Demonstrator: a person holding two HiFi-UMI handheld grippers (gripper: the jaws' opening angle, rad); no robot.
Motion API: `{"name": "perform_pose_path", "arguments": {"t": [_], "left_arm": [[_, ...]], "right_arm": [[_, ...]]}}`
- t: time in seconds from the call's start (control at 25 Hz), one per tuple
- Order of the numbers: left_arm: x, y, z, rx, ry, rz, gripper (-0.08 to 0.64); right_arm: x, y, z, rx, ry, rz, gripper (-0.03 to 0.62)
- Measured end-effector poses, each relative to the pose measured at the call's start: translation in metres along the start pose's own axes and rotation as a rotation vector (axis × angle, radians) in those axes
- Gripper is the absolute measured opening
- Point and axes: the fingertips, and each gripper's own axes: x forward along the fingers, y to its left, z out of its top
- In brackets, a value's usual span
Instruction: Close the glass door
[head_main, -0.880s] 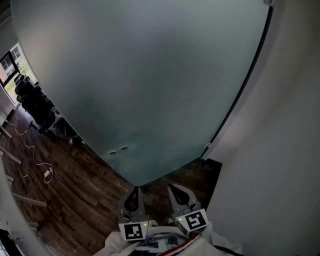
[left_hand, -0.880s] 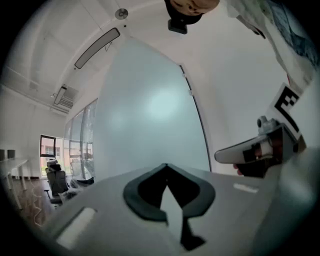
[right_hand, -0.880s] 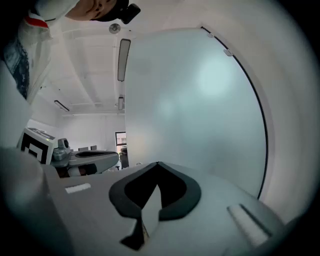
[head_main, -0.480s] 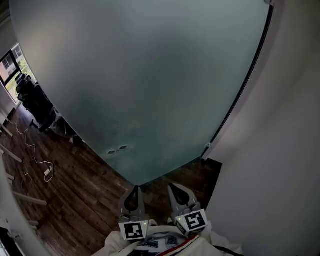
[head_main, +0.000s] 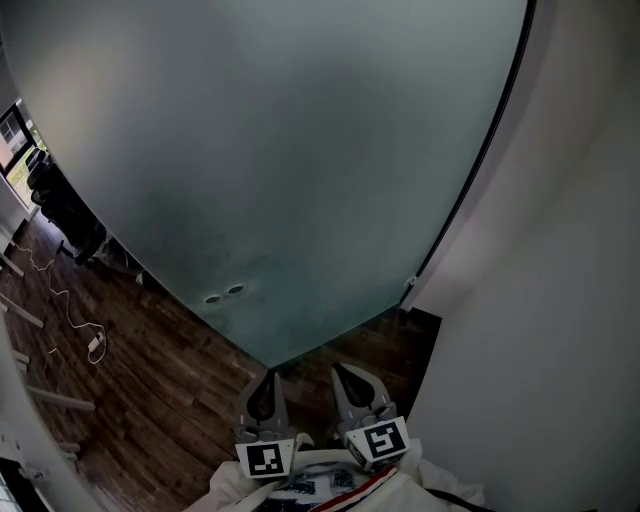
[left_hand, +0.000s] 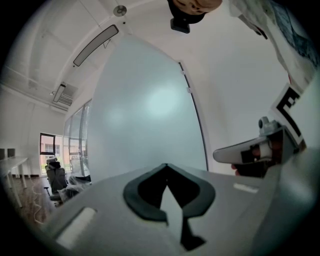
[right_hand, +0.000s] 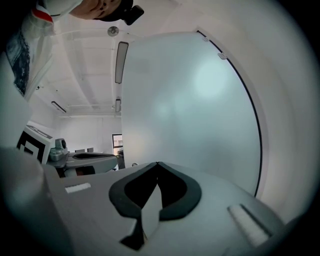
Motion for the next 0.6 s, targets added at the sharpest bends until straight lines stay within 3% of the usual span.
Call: {"name": "perform_pose_path", "arguments": {"t": [0.2, 0.6], "left_arm": [[0.006, -0.004, 0.001, 0.009, -0.001, 0.007, 0.003], [0.025, -0.018, -0.002, 0.028, 0.026, 0.042, 0.003]], "right_arm": [[0.003, 0.001, 0.023, -0.007, -0.035, 0.026, 0.005], [0.004, -0.033, 0.032, 0.005, -0.062, 0.041, 0.005]]}}
